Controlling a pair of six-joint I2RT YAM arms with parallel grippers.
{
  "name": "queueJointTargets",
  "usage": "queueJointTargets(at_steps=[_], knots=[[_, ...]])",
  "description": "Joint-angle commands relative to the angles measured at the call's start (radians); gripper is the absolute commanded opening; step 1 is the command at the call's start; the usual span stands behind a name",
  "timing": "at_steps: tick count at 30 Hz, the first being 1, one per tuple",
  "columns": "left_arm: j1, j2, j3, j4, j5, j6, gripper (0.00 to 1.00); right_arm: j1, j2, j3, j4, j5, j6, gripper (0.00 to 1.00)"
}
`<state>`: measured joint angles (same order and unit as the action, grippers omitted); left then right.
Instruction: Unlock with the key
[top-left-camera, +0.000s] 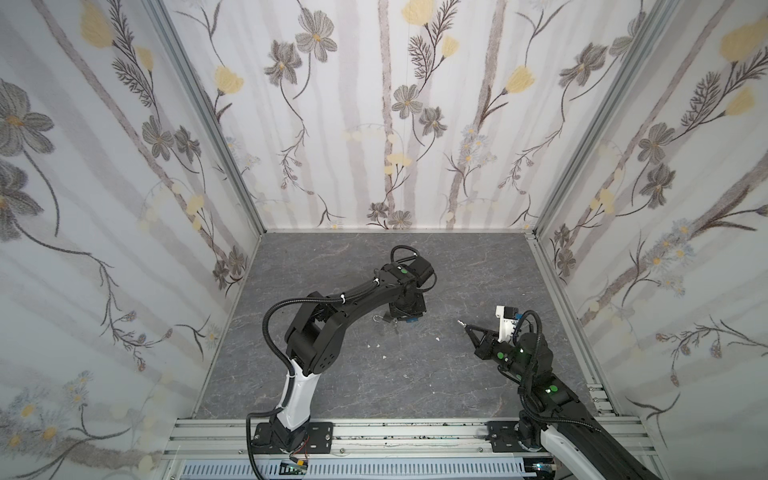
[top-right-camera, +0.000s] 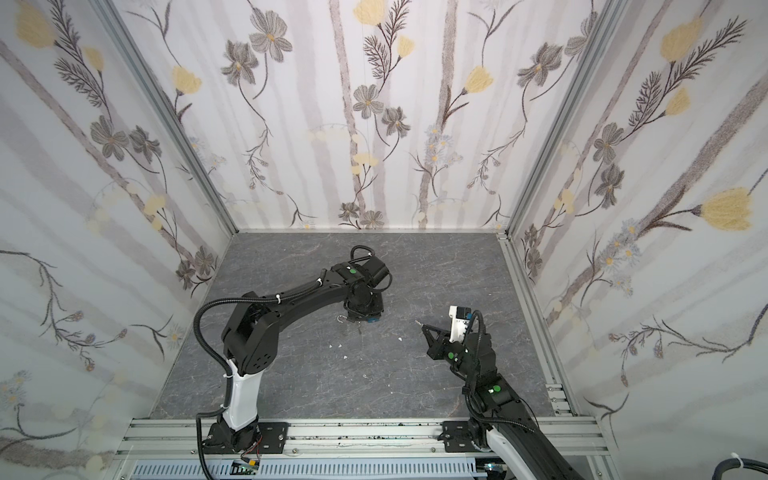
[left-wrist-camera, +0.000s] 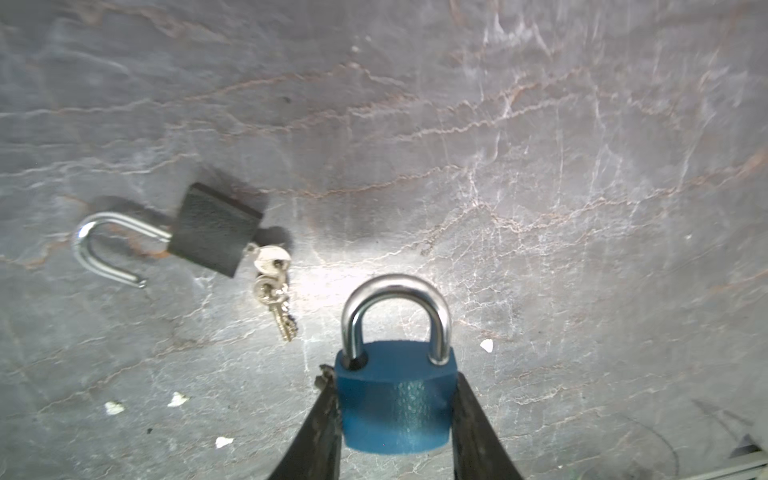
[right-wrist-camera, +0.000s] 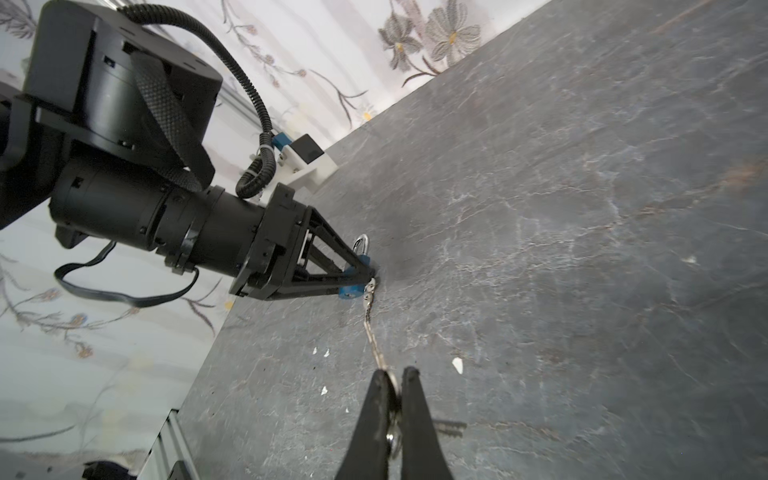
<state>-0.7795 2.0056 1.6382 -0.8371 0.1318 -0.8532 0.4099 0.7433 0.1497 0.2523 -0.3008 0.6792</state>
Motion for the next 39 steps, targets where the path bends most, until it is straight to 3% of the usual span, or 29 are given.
queueJointTargets(at_steps=[1,8,24,39], knots=[[0.012,-0.07,-0.059,0.114,0.011,-0.103,0.25,0.048,0.059,0.014,0.19,0.01,-0.006,0.0],[0.025,-0.177,-0.151,0.228,0.035,-0.236,0.26,0.14,0.225,0.057,0.332,0.054,-0.004,0.0],[0.034,-0.283,-0.219,0.332,0.044,-0.379,0.26,0.224,0.439,0.066,0.6,0.191,0.081,0.0],[0.035,-0.295,-0.23,0.361,0.066,-0.426,0.26,0.293,0.646,0.134,0.735,0.245,0.122,0.0]])
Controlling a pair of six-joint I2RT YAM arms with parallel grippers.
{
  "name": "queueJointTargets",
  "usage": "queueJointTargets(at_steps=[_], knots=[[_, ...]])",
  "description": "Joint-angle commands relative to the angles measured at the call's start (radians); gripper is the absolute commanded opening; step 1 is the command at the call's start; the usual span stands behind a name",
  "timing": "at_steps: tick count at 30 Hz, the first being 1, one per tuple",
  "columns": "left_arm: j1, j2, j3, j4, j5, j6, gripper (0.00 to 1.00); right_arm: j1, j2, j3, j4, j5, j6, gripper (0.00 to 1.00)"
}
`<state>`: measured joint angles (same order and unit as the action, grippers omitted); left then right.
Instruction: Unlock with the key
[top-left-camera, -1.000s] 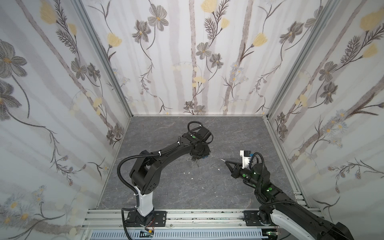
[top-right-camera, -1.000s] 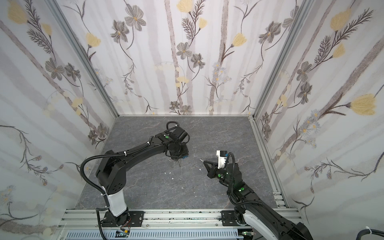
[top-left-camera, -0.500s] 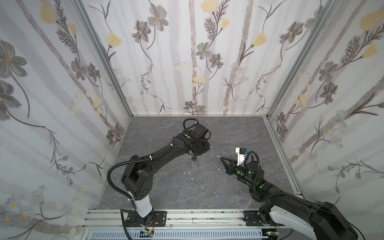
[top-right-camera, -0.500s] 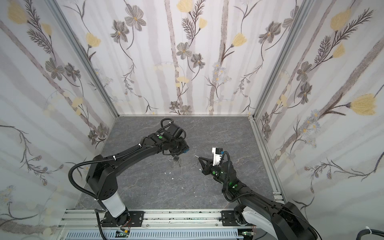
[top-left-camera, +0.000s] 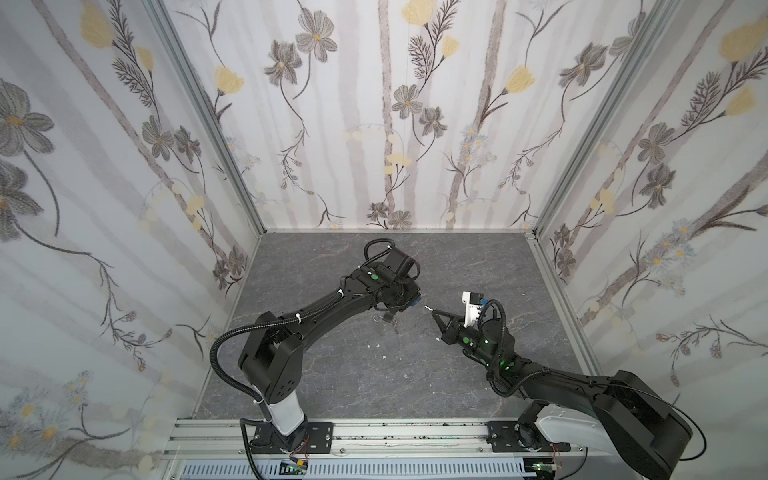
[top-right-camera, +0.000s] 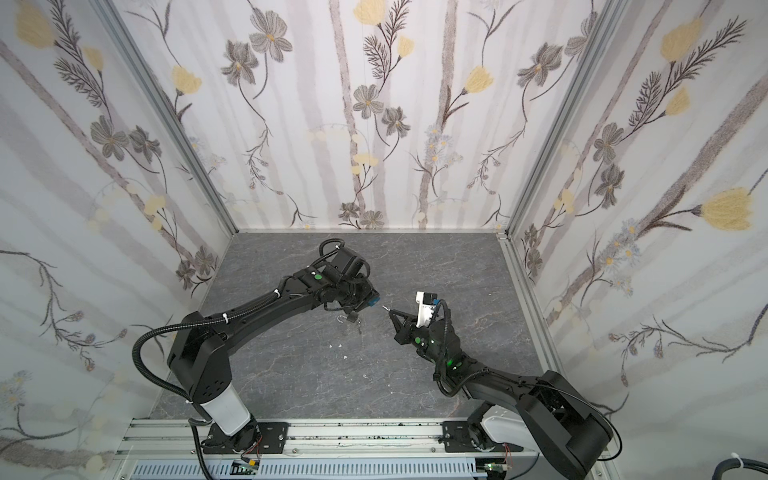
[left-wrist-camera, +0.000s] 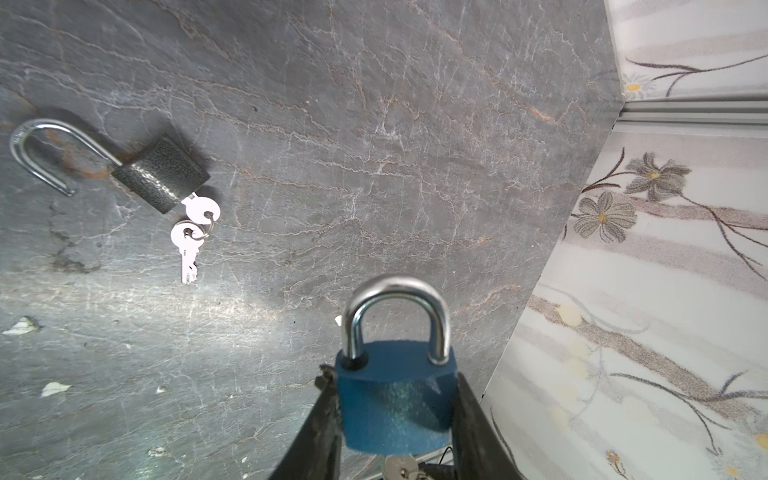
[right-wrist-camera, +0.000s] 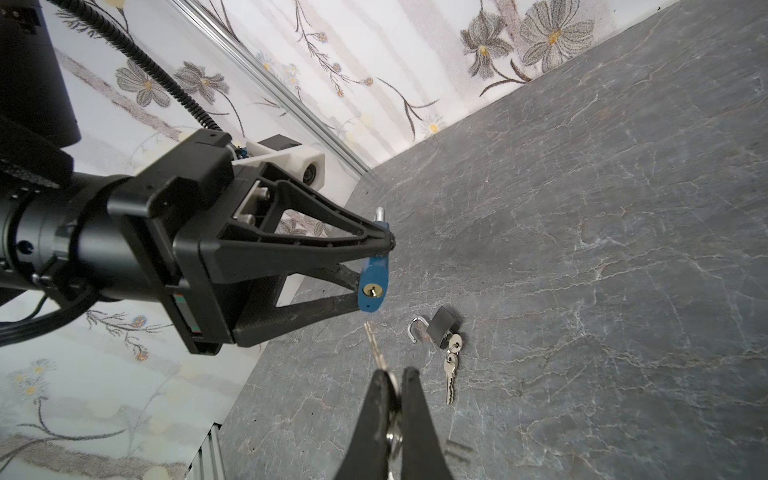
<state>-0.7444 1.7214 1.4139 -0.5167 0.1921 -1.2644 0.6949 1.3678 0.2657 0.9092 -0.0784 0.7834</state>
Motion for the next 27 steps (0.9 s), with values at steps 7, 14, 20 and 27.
queueJointTargets(at_steps=[7,14,20,27], knots=[[0.0,-0.015,-0.018,0.054,0.016,-0.025,0.26,0.017,0.07,0.032,0.102,0.028,0.031,0.0],[0.0,-0.016,-0.027,0.076,0.031,-0.038,0.26,0.02,0.101,0.055,0.103,0.03,0.034,0.0],[0.002,-0.021,-0.033,0.09,0.037,-0.041,0.26,0.022,0.132,0.065,0.115,0.03,0.043,0.0],[-0.001,-0.028,-0.035,0.095,0.044,-0.047,0.26,0.021,0.134,0.065,0.112,0.056,0.051,0.0]])
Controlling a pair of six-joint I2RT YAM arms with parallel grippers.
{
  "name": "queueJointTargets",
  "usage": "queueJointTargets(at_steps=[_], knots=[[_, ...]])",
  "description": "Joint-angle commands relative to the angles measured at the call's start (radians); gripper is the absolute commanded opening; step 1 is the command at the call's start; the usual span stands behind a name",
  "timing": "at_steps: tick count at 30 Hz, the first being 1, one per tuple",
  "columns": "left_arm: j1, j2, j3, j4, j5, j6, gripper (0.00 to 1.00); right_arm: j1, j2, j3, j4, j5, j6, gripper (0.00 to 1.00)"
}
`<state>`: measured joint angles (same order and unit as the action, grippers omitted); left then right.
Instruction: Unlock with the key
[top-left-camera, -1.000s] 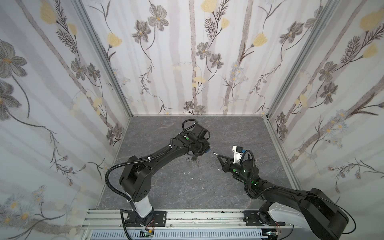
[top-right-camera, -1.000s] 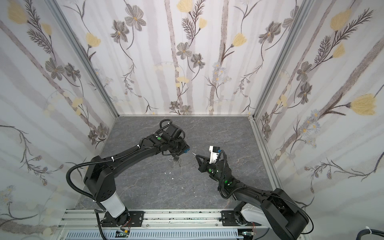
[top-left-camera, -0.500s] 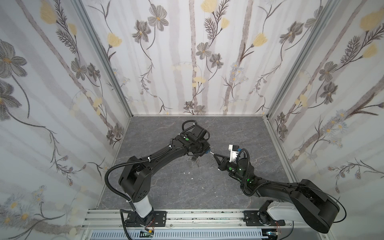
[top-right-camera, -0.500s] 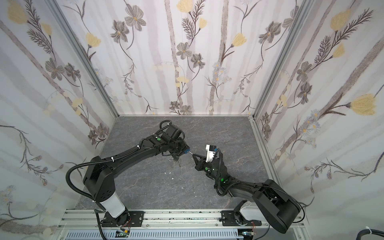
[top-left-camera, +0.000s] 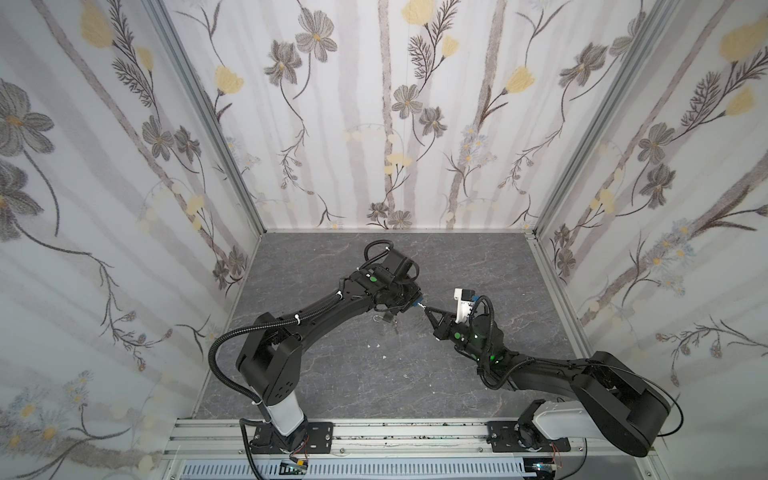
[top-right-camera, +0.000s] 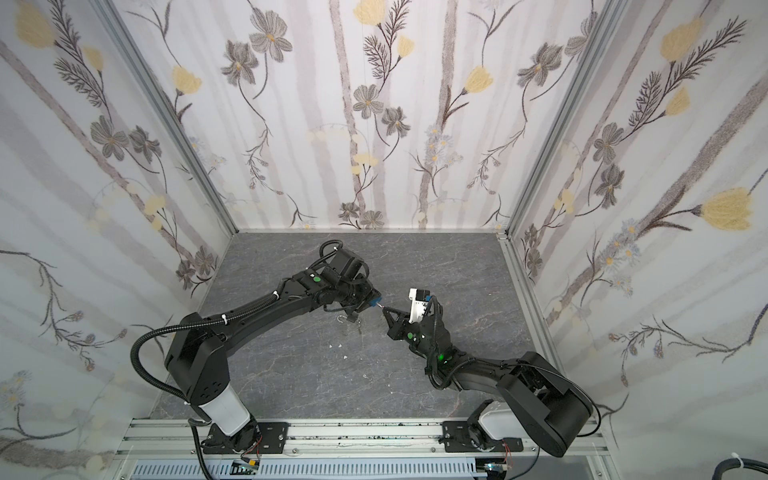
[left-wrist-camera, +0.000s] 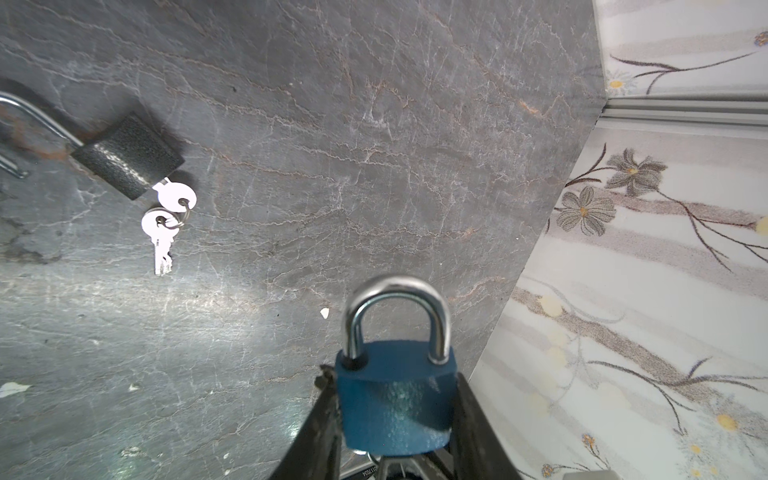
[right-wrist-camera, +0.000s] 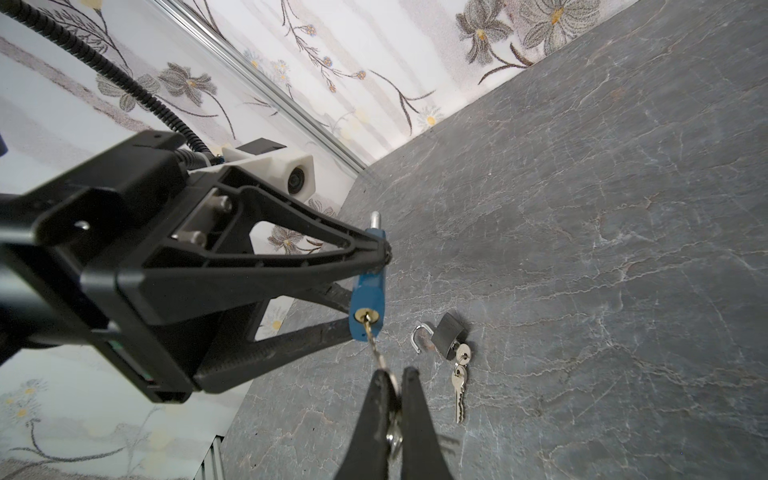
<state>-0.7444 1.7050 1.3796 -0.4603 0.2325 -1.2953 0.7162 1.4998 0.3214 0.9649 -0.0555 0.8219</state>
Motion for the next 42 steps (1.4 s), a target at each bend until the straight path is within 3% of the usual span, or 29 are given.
queueJointTargets(at_steps=[1,22,29,42], knots=[[-0.001,-0.009,-0.001,0.042,0.007,-0.016,0.26,-0.001,0.001,0.009,0.057,0.037,0.014,0.0],[-0.013,0.012,0.004,0.06,0.025,-0.029,0.25,-0.009,-0.027,0.041,0.028,0.064,0.074,0.0],[-0.024,0.021,0.013,0.068,0.018,-0.033,0.24,-0.011,-0.032,0.082,-0.065,0.073,0.082,0.0],[-0.036,0.043,0.022,0.109,-0.013,-0.065,0.21,0.06,0.017,0.173,-0.067,0.075,0.137,0.0]])
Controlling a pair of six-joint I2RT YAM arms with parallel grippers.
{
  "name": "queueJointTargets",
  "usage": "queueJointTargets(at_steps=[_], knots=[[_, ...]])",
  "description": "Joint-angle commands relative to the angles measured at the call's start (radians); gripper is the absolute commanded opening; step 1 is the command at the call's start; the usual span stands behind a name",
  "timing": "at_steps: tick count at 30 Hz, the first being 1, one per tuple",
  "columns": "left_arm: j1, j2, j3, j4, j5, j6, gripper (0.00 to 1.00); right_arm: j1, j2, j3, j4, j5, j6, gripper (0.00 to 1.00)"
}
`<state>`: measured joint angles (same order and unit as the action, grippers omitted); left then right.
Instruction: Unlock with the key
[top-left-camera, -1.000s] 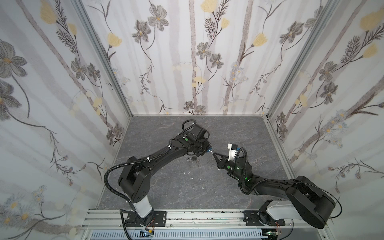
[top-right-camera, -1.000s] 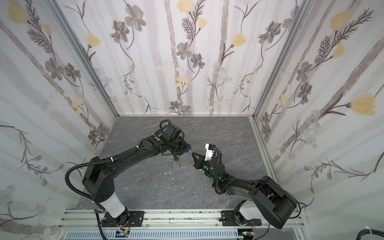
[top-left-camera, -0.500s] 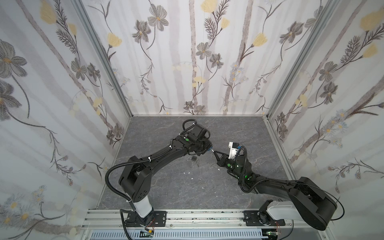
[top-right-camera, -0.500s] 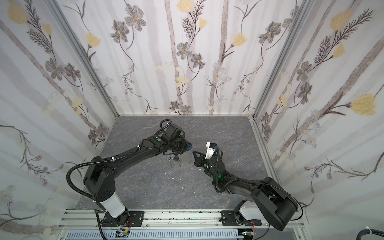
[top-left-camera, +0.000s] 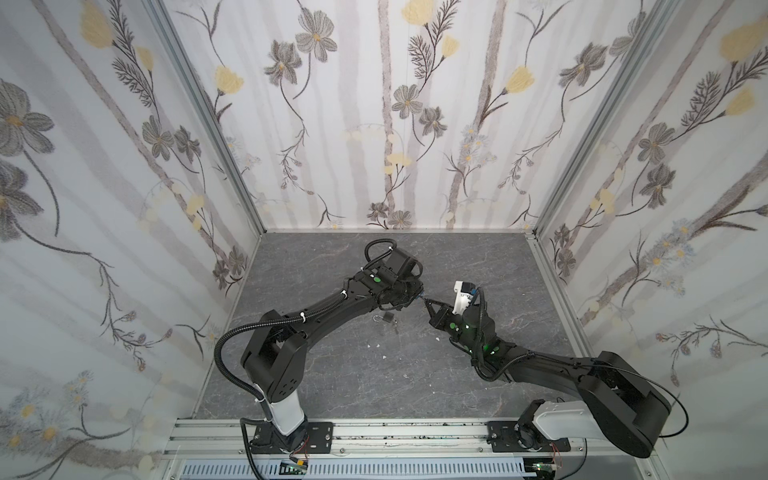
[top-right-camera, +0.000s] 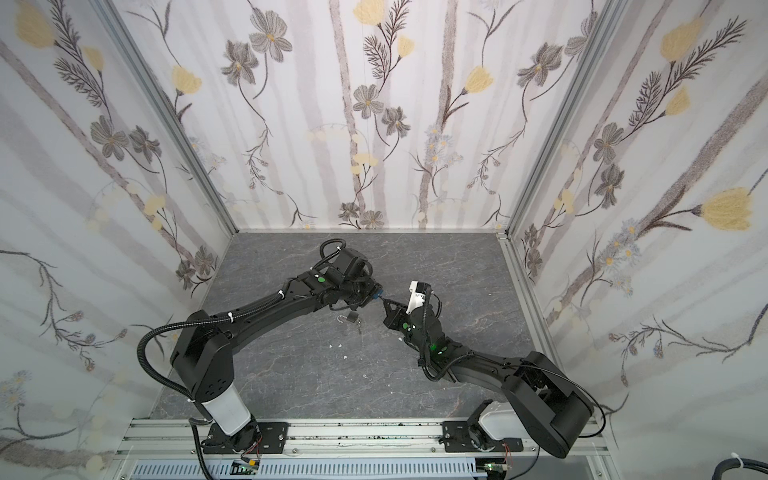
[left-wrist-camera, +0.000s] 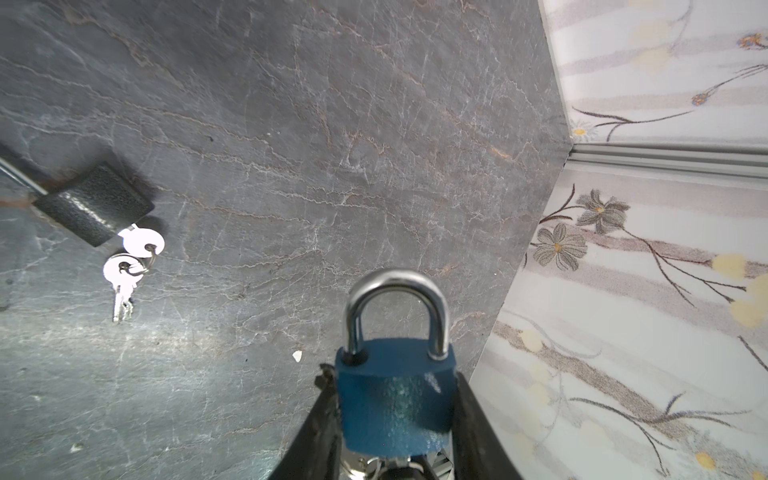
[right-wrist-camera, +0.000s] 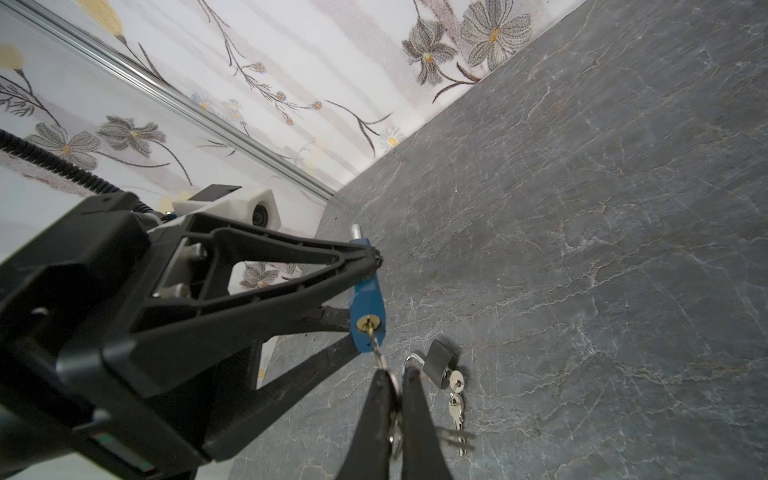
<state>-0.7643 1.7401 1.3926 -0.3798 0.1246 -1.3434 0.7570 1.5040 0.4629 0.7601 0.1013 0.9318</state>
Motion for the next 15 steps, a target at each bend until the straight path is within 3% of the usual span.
queueJointTargets(at_steps=[1,15], knots=[[-0.017,0.009,0.011,0.029,0.096,-0.018,0.21,0.026,0.019,0.039,0.143,-0.083,0.028,0.0],[-0.021,0.019,0.012,0.008,0.101,0.001,0.2,0.033,0.014,0.099,0.13,-0.125,0.055,0.0]])
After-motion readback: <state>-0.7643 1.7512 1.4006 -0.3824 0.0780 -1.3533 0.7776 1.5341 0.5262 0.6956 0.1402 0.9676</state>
